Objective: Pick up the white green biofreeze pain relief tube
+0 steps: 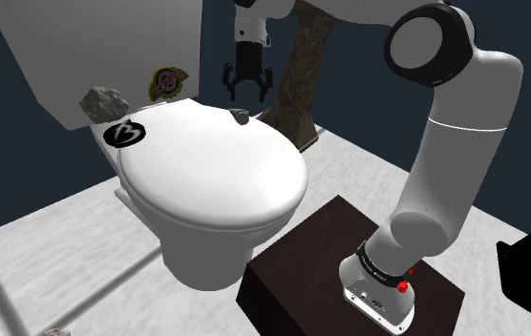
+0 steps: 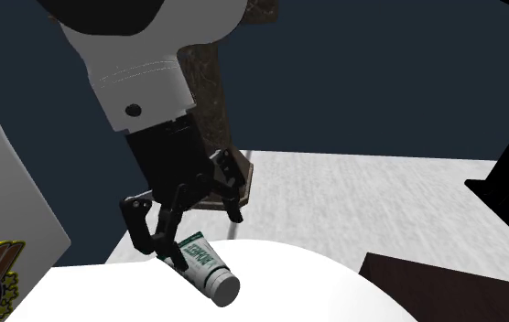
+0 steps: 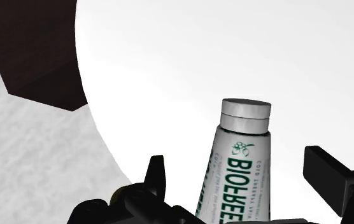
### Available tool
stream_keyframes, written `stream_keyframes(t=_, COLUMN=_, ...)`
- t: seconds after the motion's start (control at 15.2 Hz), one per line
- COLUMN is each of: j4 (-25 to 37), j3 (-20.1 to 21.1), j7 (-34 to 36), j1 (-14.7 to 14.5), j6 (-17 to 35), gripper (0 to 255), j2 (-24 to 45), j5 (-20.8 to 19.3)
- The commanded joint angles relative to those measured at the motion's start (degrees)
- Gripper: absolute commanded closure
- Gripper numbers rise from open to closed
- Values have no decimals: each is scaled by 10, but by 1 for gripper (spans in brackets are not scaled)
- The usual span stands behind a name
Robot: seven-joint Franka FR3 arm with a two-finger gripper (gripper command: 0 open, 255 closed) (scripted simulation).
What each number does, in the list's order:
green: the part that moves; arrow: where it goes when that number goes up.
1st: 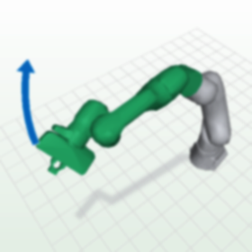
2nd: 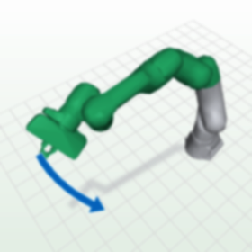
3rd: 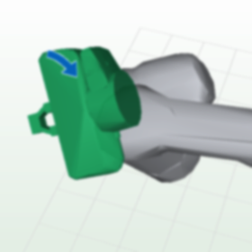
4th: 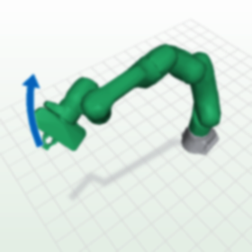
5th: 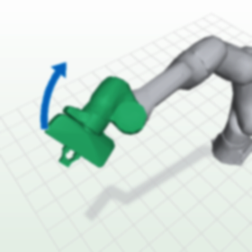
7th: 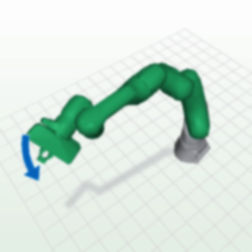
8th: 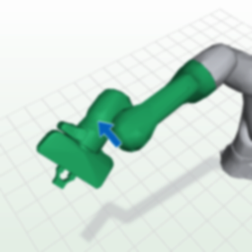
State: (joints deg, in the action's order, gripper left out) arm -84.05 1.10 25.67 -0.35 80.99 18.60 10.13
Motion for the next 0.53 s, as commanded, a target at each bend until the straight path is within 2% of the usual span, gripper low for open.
stream_keyframes(t=0.0, j4=56, j3=0, j7=13, j1=2, j6=-18, gripper=0, j2=51, j5=10)
stream_keyframes(t=0.46, j4=8, j3=-1, j7=4, j1=1, j6=33, gripper=0, j2=54, j5=9)
